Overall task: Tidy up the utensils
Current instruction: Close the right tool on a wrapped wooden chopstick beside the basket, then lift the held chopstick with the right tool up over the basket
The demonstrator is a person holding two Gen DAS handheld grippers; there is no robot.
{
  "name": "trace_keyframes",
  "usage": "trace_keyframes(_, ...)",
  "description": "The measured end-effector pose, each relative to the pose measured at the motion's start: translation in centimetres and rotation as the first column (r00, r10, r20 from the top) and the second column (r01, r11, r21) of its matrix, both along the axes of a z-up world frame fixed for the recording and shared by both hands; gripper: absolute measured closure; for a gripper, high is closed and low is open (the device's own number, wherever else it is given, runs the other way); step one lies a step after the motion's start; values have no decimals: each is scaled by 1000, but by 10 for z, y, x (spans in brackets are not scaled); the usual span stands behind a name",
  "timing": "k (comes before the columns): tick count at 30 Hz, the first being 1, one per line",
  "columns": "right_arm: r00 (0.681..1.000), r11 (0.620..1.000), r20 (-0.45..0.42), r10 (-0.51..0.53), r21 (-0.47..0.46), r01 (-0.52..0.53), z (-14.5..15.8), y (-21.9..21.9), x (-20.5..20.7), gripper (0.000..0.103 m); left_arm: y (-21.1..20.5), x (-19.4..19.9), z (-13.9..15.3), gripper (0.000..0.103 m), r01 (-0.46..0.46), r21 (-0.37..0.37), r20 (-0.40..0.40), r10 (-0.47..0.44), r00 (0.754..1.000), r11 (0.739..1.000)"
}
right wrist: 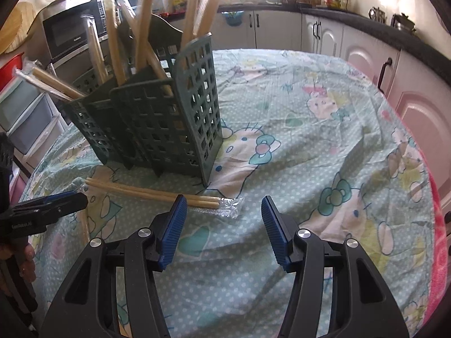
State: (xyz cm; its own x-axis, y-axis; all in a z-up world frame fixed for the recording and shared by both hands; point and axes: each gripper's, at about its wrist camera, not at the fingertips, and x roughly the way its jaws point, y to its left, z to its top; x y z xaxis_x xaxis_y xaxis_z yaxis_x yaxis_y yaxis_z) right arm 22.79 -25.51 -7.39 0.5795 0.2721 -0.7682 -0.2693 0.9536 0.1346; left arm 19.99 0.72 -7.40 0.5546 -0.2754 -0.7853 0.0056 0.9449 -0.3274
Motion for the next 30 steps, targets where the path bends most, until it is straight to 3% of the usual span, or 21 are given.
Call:
trace_keyframes(10,996,997,-78,-30,70,35,-18,-6,20,58,-6,3,-3,46,1,46,17,-1,1000,999)
trace_keyframes(14,997,998,-74,-12,62,16,-18,-2,19,74,-9,5,-4,48,-3,61,22,2,1000,998)
trace_keyframes(23,999,1000,-39,0,-9,0,-21,5,8,89,-13,5,-4,58,-17,103,33,14,999,995)
trace_keyframes(26,999,1000,-44,5,2,-4,-19,3,7,97,-14,6,-3,61,-18,122,35,14,999,992)
trace_keyframes(30,999,999,-46,-5,36,7,-16,-2,3,100,-15,4,-3,70,-24,151,38,19,999,988)
